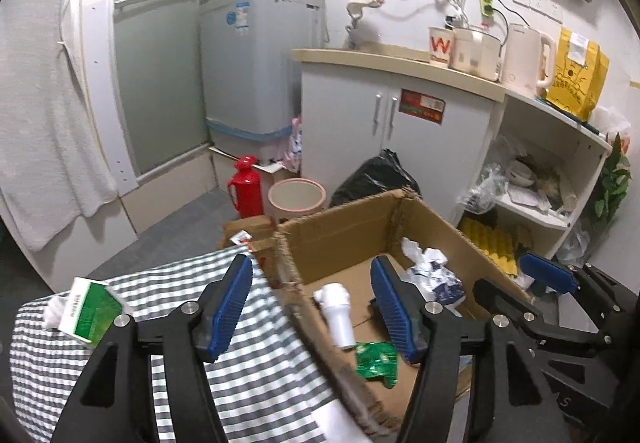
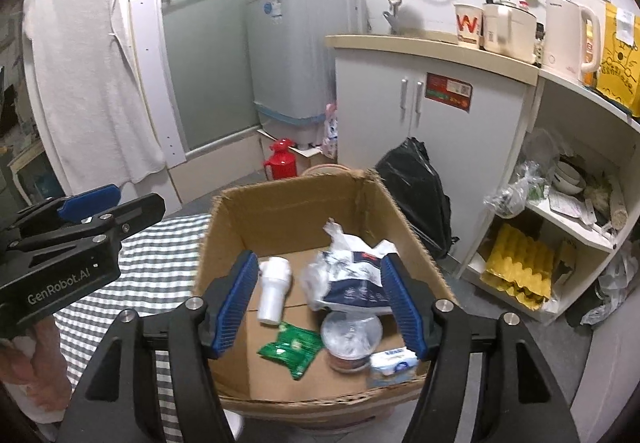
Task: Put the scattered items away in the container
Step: 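Move both open grippers back over the medicine box and plush toy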
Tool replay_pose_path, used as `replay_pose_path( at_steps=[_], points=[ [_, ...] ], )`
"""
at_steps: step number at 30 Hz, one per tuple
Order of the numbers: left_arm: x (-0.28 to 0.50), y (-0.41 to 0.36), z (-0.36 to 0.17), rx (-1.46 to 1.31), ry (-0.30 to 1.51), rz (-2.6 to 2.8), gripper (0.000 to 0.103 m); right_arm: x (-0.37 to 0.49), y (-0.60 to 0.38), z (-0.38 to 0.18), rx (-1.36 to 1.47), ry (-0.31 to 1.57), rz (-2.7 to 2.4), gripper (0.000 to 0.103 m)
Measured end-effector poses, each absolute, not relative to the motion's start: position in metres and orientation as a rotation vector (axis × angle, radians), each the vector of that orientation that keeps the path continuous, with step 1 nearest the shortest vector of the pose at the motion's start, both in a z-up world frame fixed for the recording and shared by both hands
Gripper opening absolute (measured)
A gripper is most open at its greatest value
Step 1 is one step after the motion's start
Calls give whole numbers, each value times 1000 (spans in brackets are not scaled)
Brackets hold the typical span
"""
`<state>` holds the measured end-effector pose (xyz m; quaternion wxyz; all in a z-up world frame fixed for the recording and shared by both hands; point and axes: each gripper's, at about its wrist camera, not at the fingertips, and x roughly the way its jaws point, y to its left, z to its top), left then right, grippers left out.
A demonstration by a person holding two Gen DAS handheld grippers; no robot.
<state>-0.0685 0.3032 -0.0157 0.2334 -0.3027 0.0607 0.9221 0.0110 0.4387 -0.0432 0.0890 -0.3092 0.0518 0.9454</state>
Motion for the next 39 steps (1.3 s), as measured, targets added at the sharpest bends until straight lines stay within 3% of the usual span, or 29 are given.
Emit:
replay_pose_path(
  at_steps=[5,8,13,18,25,39],
  points=[
    [-69,278,-9,-829,147,2572,67,9,417,-38,-918,144,2848,65],
    [-67,260,-6,-820,125,2600,74,7,404,-34,-908,138,2870,73],
    [-67,230,-3,-828,113,2647,79,3,380,-32,-906,135,2901,75],
    [-71,200,0,-833,69,2693,84,-2,354,-29,-905,117,2940,85],
    [-71,158,4,-816,33,2767,97,-12,321,-22,-890,94,2987,91],
    [-77,79,-1,-846,6,2876,103,-35,251,-29,-943,77,3084,101]
  ],
)
